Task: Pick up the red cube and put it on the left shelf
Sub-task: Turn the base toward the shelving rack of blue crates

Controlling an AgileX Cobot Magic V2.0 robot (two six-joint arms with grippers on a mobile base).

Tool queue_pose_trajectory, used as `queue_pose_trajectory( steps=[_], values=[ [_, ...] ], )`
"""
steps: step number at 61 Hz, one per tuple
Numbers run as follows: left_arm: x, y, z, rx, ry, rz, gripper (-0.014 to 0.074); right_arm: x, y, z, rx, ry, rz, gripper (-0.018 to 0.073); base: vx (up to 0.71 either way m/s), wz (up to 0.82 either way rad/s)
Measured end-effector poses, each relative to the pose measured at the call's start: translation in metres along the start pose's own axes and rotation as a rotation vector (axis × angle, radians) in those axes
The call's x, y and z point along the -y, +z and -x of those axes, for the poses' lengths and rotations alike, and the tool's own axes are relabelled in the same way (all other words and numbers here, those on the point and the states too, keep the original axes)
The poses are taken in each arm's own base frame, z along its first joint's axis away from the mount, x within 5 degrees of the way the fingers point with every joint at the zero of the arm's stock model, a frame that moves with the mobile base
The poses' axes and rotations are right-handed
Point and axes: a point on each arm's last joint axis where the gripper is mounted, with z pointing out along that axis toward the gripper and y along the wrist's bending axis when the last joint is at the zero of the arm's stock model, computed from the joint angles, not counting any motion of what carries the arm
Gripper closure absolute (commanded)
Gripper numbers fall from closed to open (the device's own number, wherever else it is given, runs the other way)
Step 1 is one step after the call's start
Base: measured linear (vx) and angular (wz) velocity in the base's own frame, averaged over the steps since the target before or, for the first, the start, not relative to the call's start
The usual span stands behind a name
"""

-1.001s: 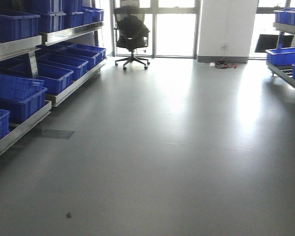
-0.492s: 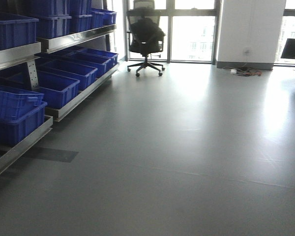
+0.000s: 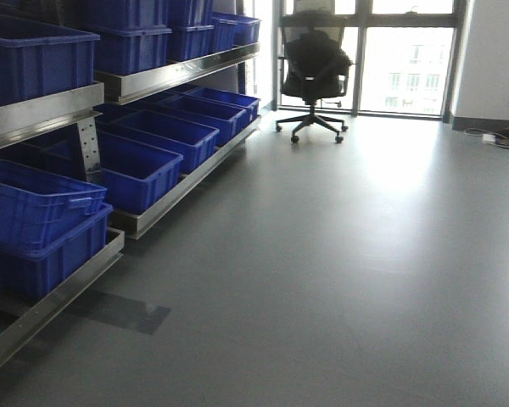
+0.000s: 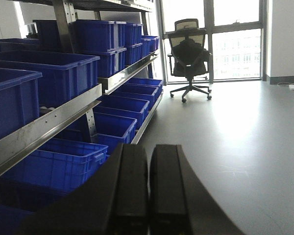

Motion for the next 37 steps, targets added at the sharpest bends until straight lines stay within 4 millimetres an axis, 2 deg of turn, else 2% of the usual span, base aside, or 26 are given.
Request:
queue_pose_trajectory(
  steps=[17, 37],
  values=[
    [0.0000, 0.0000, 0.0000, 0.000, 0.000, 0.000, 0.0491, 0.0001, 0.0000, 0.0000, 0.000, -0.001, -0.001, 0.0503, 0.67, 0.41],
    [0.0000, 0.0000, 0.0000, 0.000, 0.000, 0.000, 0.0491, 0.0001, 0.0000, 0.0000, 0.000, -0.001, -0.001, 0.0503, 0.59, 0.62]
  ],
)
